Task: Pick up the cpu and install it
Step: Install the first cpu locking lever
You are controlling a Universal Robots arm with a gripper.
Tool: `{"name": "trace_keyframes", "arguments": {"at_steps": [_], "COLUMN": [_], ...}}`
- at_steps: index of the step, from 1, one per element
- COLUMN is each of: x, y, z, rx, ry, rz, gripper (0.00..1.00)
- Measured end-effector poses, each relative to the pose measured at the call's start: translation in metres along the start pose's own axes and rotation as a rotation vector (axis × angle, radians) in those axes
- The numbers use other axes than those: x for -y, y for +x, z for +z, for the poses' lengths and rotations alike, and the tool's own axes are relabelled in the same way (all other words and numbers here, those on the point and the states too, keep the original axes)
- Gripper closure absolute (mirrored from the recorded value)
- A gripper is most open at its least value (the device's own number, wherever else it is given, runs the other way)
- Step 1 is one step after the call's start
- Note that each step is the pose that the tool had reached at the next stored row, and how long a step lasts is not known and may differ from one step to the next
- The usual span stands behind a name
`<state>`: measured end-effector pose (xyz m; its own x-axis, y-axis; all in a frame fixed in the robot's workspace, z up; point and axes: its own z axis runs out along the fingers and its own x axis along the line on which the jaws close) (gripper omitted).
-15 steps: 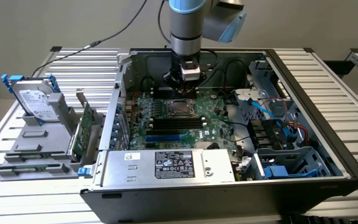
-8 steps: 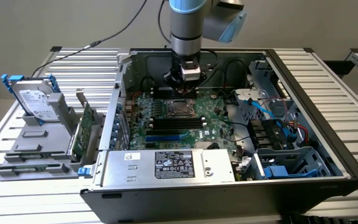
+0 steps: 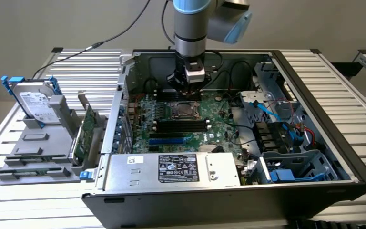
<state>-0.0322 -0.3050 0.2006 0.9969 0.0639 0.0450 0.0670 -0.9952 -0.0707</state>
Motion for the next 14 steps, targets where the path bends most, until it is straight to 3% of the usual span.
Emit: {"name": "trace_keyframes", "arguments": {"at_steps": [14], "x": [-0.0003], "y": [0.0011], "z": [0.0021], "rx": [0.0], "ry": [0.0001], "rz": [-0.001], "gripper": [0.89]}}
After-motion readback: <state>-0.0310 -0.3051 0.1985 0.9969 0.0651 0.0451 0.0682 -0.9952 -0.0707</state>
